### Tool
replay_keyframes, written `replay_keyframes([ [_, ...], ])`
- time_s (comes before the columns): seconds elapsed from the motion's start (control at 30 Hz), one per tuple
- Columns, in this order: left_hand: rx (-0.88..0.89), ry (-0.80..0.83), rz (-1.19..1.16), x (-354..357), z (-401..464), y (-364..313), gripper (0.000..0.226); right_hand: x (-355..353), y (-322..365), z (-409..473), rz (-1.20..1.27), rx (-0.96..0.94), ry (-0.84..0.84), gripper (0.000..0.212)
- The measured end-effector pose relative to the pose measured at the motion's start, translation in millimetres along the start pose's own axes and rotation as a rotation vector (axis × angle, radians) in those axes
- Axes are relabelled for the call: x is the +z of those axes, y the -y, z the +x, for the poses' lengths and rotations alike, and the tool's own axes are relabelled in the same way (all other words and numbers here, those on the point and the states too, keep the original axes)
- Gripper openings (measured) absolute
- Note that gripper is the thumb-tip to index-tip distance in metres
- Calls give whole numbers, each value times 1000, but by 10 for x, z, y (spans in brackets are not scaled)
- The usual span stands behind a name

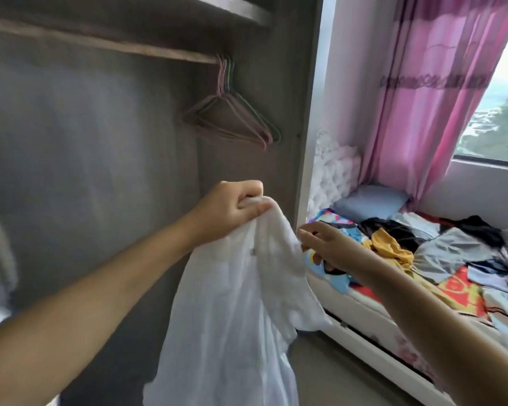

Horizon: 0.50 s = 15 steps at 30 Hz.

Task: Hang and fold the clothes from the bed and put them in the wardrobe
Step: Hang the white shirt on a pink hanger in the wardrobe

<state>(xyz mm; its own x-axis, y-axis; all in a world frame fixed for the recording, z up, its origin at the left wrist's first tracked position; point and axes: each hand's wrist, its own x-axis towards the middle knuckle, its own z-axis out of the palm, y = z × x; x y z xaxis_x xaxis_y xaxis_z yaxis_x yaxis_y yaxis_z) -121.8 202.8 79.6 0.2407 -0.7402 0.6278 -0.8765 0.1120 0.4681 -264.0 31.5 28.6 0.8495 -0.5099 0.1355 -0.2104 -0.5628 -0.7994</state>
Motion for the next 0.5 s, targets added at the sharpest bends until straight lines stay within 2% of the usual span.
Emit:
replay_keyframes([
  [0.17, -60, -17, -2, -205, 555, 295, 40, 267, 105, 498, -86, -327, 106, 9],
  [0.23, -115, -30, 18, -281, 707, 412, 38, 439, 164, 700, 47, -385, 5, 22],
  [0.3, -210, -66, 30, -366, 785, 548, 39, 551, 188, 886, 285, -355, -205, 41],
  [0.37, -317, -108, 16, -455, 778, 708, 42, 663, 194, 1000, 345, -478, -400, 41],
  [0.4, -366, -127, 4, -502, 748, 784, 43, 735, 198, 1061, 302, -569, -419, 34],
  [0.47, -459, -131, -61, -599, 674, 934, 43, 928, 226, 1216, 147, -641, -292, 25],
  [0.5, -501, -113, -112, -645, 639, 998, 42, 1030, 235, 1331, 74, -591, -160, 29],
])
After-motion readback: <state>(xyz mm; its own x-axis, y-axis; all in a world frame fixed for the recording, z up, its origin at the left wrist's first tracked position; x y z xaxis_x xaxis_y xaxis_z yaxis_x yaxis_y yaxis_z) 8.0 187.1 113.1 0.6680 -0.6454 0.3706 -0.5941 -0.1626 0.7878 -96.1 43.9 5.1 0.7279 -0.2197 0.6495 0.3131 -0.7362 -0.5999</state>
